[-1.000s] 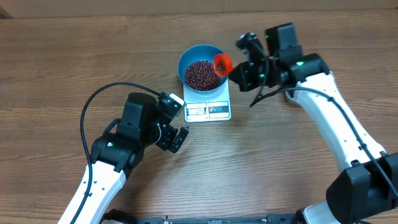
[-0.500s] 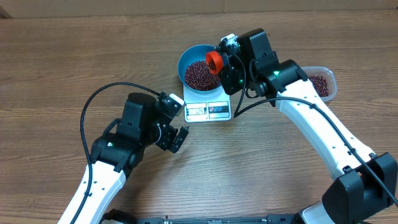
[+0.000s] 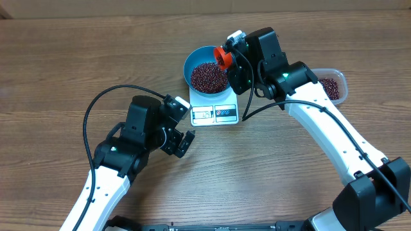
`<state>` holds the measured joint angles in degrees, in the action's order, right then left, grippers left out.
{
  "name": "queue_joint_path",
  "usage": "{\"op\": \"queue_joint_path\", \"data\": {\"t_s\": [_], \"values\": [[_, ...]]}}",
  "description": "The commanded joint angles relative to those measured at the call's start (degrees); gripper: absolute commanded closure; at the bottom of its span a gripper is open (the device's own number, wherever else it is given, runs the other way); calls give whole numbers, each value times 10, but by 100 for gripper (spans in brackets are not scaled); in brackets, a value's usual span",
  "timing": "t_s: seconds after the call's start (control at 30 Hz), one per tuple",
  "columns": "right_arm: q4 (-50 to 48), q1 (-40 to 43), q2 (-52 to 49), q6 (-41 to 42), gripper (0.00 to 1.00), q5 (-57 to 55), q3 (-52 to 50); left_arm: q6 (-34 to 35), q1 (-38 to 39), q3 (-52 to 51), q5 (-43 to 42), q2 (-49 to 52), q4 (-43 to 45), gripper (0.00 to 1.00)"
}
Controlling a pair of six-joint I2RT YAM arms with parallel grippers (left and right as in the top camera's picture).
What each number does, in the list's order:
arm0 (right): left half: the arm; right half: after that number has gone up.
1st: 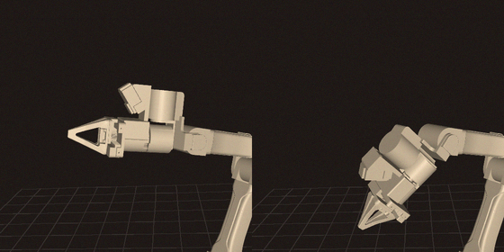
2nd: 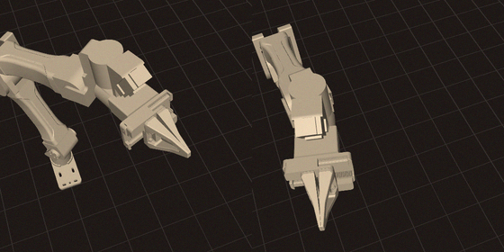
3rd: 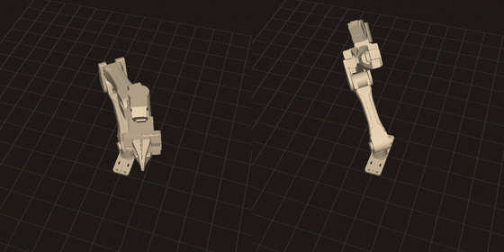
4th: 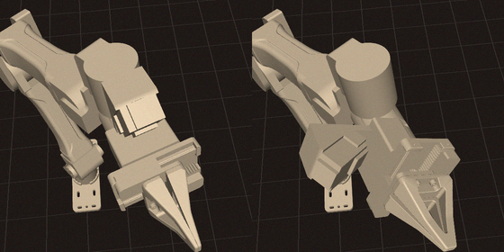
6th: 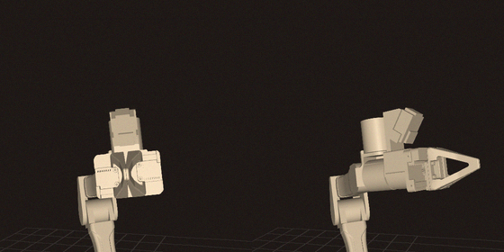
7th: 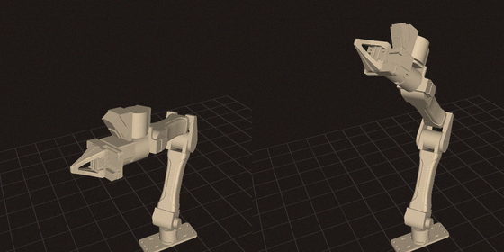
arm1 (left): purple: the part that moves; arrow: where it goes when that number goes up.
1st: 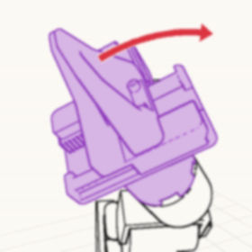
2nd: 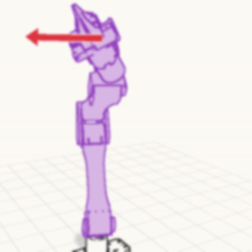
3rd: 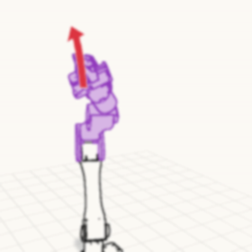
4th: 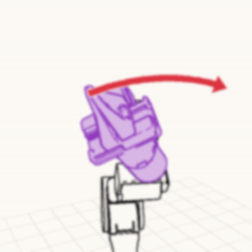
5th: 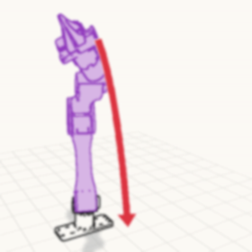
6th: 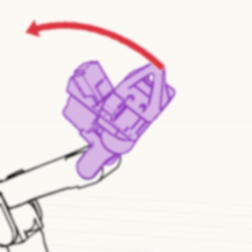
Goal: Scoop item into bowl and weigh 150g on scale
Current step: 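Tilt the scoop over the teal bowl, trickling beans in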
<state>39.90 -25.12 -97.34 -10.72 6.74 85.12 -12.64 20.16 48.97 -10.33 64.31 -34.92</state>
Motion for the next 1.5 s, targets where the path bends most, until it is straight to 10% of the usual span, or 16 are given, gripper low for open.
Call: {"op": "queue_joint_path", "data": {"t_s": [0.0, 1.47], "values": [[-8, 0, 6, -21, 96, -11, 15, -13, 1, -5, -7, 3, 0, 1], [-19, -4, -1, -121, 96, -18, 15, -13, 1, -5, -7, 3, 0, 0]]}}
